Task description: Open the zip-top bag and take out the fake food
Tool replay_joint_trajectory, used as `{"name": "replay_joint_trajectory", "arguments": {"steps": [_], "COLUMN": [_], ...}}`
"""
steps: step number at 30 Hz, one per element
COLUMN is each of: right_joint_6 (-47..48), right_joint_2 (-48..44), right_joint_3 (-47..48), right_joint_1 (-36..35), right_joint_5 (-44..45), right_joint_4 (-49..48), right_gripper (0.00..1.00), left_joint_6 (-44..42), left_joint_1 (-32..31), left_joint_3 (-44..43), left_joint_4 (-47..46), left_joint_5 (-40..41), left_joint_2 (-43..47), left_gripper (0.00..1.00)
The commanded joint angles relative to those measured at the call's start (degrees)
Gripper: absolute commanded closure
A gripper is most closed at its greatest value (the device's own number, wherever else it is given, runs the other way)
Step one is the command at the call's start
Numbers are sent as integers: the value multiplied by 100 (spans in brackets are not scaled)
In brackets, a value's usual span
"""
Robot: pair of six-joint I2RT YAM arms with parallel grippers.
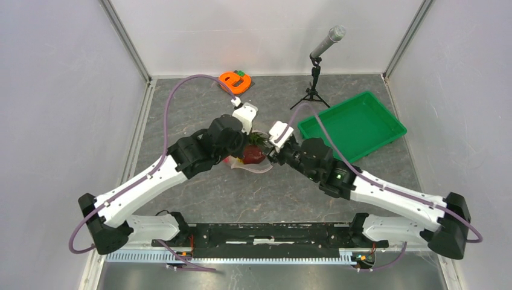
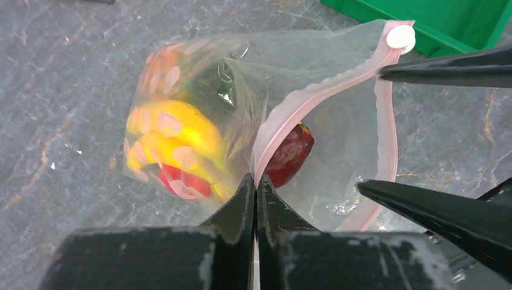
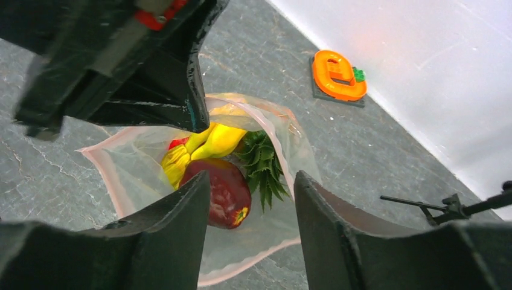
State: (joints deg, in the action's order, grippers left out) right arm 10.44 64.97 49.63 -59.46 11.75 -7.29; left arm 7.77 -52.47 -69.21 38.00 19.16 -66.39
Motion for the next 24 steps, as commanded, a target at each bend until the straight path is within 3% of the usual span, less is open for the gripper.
{"name": "replay_joint_trajectory", "arguments": {"steps": [1,5,8,18,24], "right_joint_6": [-393,-1456,-2229,-3836,-4165], "right_joint_2": [-642,-1137,-1331,-908,-615], "right_joint_3": [-295,-737,-1051,-1357,-1438], "right_joint_1": [13,13,14,18,12], "right_joint_5": [385,1210,1694,1748,1452], "right_joint_4": [174,265,384,350,149], "right_gripper": [38,25,23,31,35], "left_joint_6": [899,1515,1735,1780,1600], "left_joint_1": [1,-26,-49,-45,-37], "left_joint_3": [-440,-393,-464,-889,-1211], "left_joint_4": [463,463,463,487,506], "left_joint_5": [-91,-220,-275,-22,258], "left_joint_2": [-334,-544,-687,-918,-1143], "left_gripper": [98,98,98,98,98]}}
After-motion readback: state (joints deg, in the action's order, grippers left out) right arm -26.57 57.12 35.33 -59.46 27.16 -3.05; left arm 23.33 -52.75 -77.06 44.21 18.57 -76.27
